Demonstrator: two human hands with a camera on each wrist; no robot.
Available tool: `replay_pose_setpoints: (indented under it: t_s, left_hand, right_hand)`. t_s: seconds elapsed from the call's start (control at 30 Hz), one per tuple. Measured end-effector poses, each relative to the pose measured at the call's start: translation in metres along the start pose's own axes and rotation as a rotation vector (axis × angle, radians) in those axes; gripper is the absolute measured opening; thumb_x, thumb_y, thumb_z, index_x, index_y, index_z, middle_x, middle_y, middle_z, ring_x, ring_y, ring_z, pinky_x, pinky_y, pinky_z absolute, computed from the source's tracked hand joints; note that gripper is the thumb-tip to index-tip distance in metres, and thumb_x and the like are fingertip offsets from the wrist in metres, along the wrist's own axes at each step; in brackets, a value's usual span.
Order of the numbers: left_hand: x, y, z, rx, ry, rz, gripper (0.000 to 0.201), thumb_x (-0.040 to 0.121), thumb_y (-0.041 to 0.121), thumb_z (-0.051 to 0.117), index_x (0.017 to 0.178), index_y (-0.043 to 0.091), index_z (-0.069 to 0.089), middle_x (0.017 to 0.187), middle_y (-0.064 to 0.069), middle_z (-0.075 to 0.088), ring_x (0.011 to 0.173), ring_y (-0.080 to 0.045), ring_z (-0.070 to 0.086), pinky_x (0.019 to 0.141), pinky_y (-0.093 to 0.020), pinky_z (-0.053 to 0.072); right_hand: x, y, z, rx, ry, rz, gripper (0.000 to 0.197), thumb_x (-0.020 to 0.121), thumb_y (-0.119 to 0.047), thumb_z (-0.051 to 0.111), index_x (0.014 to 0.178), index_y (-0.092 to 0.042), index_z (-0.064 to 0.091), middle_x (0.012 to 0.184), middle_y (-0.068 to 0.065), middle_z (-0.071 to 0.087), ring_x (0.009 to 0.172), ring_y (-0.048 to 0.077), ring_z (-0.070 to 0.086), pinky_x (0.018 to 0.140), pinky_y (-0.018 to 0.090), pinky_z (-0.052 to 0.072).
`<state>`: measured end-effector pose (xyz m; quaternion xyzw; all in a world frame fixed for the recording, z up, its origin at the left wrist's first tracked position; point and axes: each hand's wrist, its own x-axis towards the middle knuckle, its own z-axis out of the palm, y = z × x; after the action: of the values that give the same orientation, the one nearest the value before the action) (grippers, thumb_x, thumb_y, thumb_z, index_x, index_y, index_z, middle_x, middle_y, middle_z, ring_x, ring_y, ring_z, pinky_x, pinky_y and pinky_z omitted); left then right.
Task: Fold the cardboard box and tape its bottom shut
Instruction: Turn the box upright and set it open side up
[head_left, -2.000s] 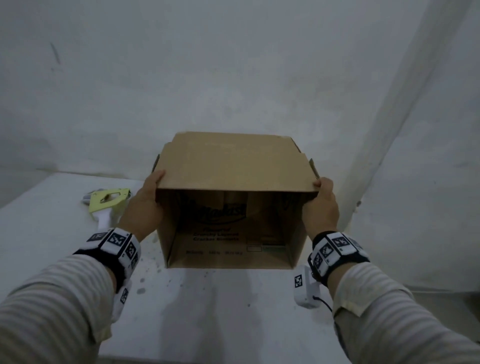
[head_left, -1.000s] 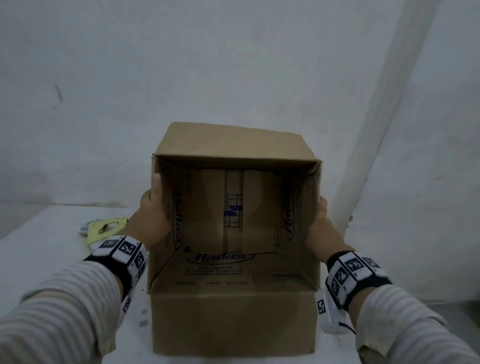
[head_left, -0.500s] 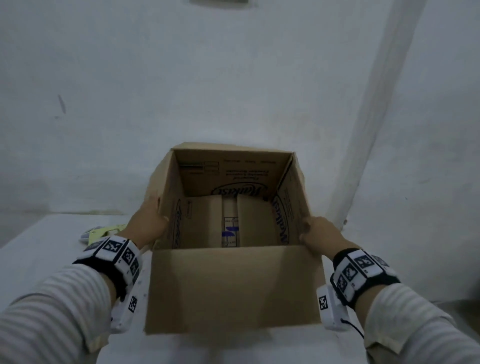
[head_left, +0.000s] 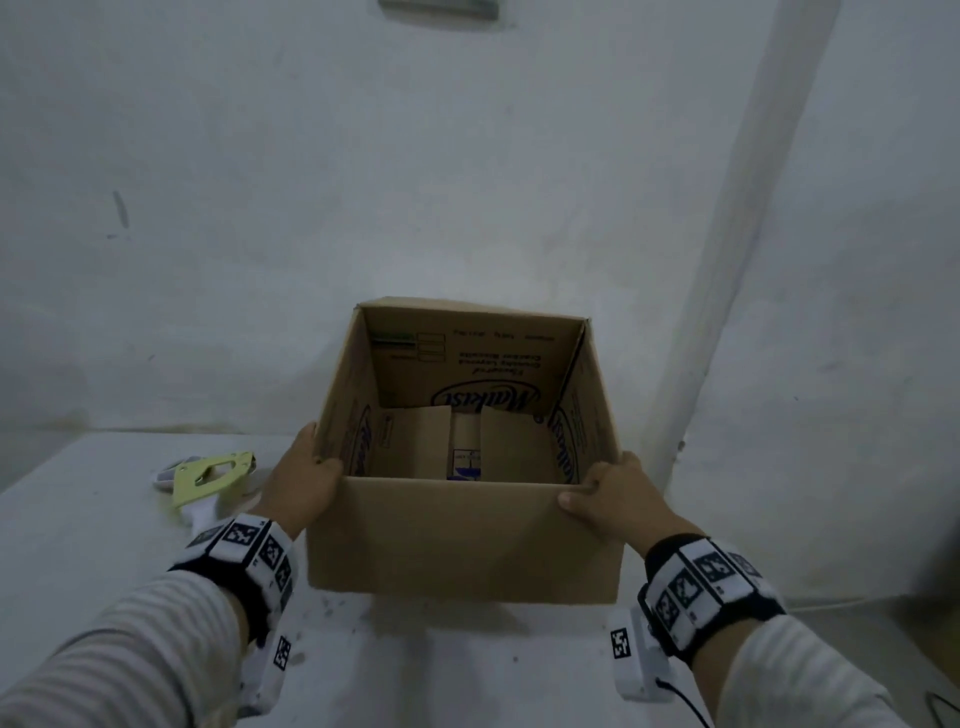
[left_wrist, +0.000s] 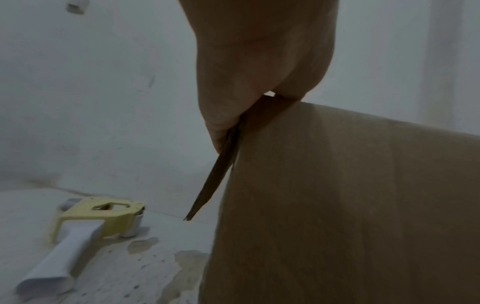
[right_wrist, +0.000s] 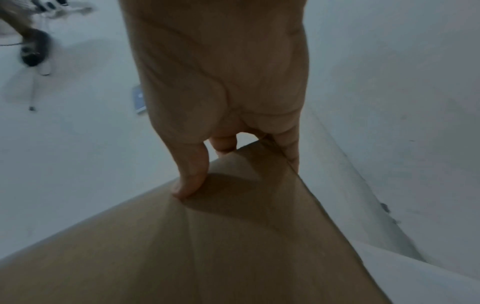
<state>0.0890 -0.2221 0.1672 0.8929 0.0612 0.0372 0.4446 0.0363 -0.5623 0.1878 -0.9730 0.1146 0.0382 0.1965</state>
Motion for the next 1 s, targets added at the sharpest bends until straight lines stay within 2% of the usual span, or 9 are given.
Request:
replay_pose_setpoints:
  t_s: [0.03,0.07,0.17,0.37,0.5,0.57,0.7,0.83,1.0]
  left_hand:
    - [-0.004,0.004,0.004,0.021,0.026,0.010,0.048,0.092,0.018,0.041,0.139,0.024,0.032,0.110,-0.012,0.060,0.087,-0.029,0.058,0.069,-0.035,0.046]
    - [-0.008,0.007,0.010,0.041,0.059,0.026,0.044,0.090,0.018,0.042,0.134,0.023,0.037,0.105,-0.012,0.060,0.085,-0.031,0.058,0.069,-0.035,0.046]
    - [-0.019,0.012,0.020,0.072,0.109,0.033,0.037,0.088,0.024,0.044,0.125,0.022,0.043,0.114,-0.011,0.060,0.095,-0.033,0.059,0.079,-0.039,0.049]
    - [-0.005,0.007,0.006,0.087,0.169,0.016,0.019,0.089,0.017,0.039,0.104,0.014,0.051,0.098,-0.019,0.058,0.079,-0.034,0.055,0.068,-0.037,0.044]
    - [0.003,0.013,0.011,0.065,0.210,-0.031,0.026,0.088,0.015,0.041,0.111,0.007,0.052,0.109,-0.025,0.054,0.084,-0.038,0.053,0.069,-0.038,0.040]
    - [0.001,0.017,0.017,0.079,0.205,-0.039,0.029,0.088,0.019,0.043,0.112,0.007,0.051,0.110,-0.024,0.054,0.086,-0.040,0.054,0.071,-0.039,0.043]
    - [-0.010,0.017,0.031,0.190,0.164,0.026,0.030,0.088,0.028,0.040,0.110,0.011,0.050,0.108,-0.016,0.052,0.087,-0.036,0.056,0.075,-0.039,0.048]
    - [-0.005,0.019,0.032,0.234,0.164,0.025,0.031,0.091,0.027,0.035,0.110,0.007,0.049,0.110,-0.019,0.052,0.088,-0.038,0.055,0.072,-0.039,0.044]
    - [0.016,0.022,0.024,0.160,0.199,-0.007,0.026,0.094,0.018,0.038,0.107,0.000,0.050,0.112,-0.026,0.054,0.092,-0.041,0.055,0.072,-0.037,0.040]
  right_hand:
    - [0.000,0.003,-0.003,0.012,0.010,0.011,0.034,0.084,-0.050,0.062,0.098,-0.020,0.054,0.130,0.012,0.035,0.105,0.027,0.050,0.083,0.031,0.042]
    - [0.002,0.007,-0.006,0.032,0.024,0.027,0.035,0.084,-0.049,0.063,0.099,-0.019,0.055,0.129,0.012,0.037,0.106,0.027,0.051,0.086,0.031,0.042]
    - [0.007,0.015,-0.015,0.087,0.072,0.065,0.045,0.083,-0.046,0.066,0.113,-0.013,0.060,0.128,0.011,0.040,0.112,0.028,0.051,0.093,0.033,0.042]
    - [0.005,0.001,-0.003,0.067,0.071,0.072,0.057,0.083,-0.055,0.059,0.125,-0.016,0.053,0.135,0.011,0.036,0.118,0.032,0.048,0.098,0.039,0.044]
    - [0.002,0.003,0.000,0.071,0.088,0.071,0.060,0.083,-0.057,0.057,0.127,-0.016,0.052,0.132,0.011,0.036,0.118,0.032,0.048,0.097,0.038,0.044]
    - [0.005,0.010,-0.005,0.071,0.085,0.094,0.061,0.083,-0.056,0.059,0.127,-0.014,0.053,0.132,0.012,0.037,0.117,0.032,0.049,0.097,0.038,0.045]
    - [0.016,0.027,-0.019,0.152,0.103,0.110,0.056,0.078,-0.052,0.068,0.117,-0.012,0.059,0.128,0.013,0.045,0.108,0.030,0.054,0.092,0.040,0.049]
    - [0.022,0.028,-0.018,0.248,0.138,0.128,0.051,0.075,-0.048,0.072,0.108,-0.011,0.062,0.121,0.014,0.051,0.101,0.029,0.056,0.089,0.041,0.050]
    - [0.014,0.016,-0.008,0.134,0.120,0.146,0.063,0.081,-0.055,0.062,0.123,-0.009,0.053,0.127,0.014,0.040,0.108,0.034,0.053,0.094,0.043,0.048]
